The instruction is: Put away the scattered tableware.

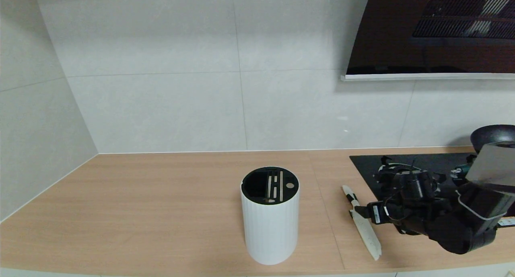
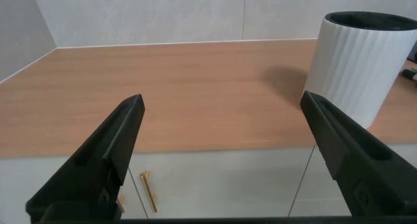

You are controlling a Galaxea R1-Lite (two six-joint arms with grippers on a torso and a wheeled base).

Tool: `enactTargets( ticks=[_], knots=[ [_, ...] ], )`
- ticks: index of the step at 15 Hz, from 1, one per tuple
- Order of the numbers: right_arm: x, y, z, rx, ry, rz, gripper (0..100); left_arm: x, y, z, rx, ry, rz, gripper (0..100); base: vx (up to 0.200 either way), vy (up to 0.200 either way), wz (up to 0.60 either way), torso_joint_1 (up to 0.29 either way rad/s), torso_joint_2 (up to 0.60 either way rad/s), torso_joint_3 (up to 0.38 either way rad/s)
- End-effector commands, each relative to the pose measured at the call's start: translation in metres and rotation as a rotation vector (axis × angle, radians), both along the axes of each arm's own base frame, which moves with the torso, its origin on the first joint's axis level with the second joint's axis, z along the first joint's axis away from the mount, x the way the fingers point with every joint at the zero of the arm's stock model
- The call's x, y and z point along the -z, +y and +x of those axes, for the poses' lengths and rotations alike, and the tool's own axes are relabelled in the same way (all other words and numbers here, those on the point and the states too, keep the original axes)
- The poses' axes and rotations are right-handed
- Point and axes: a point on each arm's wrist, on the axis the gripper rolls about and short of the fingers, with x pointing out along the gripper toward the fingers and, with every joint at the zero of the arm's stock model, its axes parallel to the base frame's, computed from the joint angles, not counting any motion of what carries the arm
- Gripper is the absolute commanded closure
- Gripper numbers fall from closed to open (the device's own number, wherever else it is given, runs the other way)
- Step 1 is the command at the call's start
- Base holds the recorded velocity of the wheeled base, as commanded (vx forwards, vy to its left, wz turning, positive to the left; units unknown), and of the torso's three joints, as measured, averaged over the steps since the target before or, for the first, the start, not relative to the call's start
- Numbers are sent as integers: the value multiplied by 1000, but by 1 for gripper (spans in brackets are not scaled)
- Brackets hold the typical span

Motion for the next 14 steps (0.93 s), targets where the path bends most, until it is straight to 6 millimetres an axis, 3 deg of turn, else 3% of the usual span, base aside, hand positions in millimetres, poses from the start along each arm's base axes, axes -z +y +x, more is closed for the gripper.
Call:
enactTargets(
  ticks=[1,7,14],
  knots=[
    [29,10,9,-5,48,-4,0,0,0,0,0,0,1,0,0,0,0,0,0,0],
    [56,18,27,55,15,2,0,0,0,0,0,0,-1,0,0,0,0,0,0,0],
    [59,24,32,80,9,52,0,0,0,0,0,0,-1,0,0,0,0,0,0,0]
  ],
)
